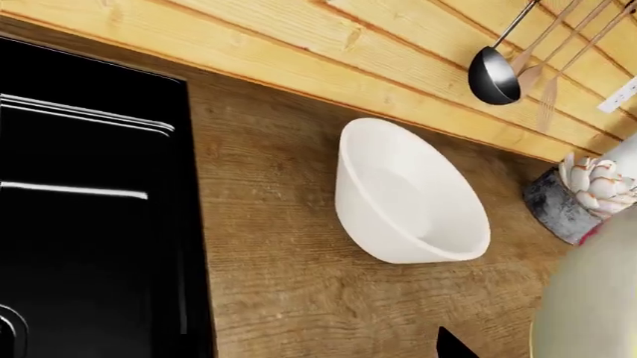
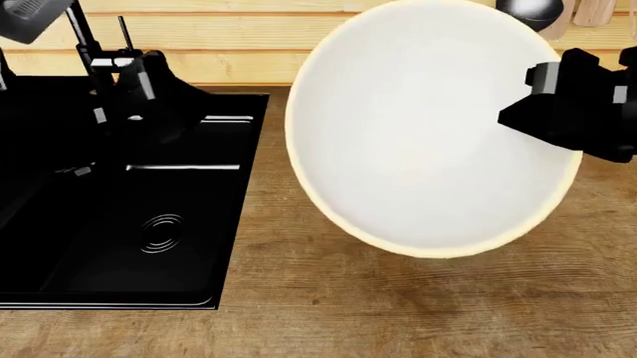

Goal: Stack the bowls in the sink.

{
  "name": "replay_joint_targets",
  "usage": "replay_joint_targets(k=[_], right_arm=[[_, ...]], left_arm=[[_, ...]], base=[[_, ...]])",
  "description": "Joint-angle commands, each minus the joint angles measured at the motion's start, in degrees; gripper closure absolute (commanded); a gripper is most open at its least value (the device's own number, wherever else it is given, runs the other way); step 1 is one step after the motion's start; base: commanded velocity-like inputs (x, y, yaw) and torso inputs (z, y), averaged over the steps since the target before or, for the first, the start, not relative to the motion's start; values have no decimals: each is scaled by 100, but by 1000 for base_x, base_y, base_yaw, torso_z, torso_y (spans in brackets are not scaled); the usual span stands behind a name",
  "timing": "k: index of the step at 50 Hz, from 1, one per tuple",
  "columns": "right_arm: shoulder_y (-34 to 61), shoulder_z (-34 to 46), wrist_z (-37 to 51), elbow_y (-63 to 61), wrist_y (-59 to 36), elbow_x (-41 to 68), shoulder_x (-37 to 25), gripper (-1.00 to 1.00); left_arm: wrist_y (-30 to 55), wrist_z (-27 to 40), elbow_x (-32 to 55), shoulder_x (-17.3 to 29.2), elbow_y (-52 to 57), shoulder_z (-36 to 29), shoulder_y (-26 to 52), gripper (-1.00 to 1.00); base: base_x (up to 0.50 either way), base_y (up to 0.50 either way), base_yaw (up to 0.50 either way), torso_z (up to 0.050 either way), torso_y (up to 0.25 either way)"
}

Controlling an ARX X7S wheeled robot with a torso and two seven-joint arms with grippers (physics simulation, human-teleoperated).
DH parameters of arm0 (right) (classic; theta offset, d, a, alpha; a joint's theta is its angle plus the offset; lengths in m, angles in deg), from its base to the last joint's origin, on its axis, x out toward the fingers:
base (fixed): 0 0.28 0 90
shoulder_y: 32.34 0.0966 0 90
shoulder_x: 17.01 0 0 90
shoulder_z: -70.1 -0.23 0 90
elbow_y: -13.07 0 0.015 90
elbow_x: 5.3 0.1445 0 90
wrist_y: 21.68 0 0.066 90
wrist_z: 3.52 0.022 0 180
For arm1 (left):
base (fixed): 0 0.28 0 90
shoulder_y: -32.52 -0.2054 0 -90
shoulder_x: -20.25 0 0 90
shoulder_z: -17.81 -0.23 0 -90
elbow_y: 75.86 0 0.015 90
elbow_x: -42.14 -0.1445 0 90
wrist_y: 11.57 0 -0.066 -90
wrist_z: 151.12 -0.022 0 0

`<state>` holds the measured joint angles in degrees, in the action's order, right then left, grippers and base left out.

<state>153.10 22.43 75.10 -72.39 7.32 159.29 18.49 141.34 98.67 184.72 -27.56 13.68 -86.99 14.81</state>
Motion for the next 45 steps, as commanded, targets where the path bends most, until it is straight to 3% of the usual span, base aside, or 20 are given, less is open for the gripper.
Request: replay_joint_targets(k=[1, 8, 25, 45], right_arm=[[66, 10, -213, 202, -131, -220, 323, 100], [38, 58, -257, 191, -119, -276, 378, 100], [86, 169, -301, 195, -182, -289, 371, 100], [224, 260, -364, 251, -221, -339, 453, 100]], left_arm=[[-716, 146, 954, 245, 737, 342, -404, -100], [-1096, -49, 966, 232, 1163, 827, -810, -100], [-1706, -242, 1255, 1, 1983, 1252, -1124, -100], [-1765, -559, 1110, -306, 2133, 1284, -1279, -100]], base=[[0, 0, 0, 0, 0], [0, 0, 0, 0, 0], [0, 0, 0, 0, 0], [0, 0, 0, 0, 1]])
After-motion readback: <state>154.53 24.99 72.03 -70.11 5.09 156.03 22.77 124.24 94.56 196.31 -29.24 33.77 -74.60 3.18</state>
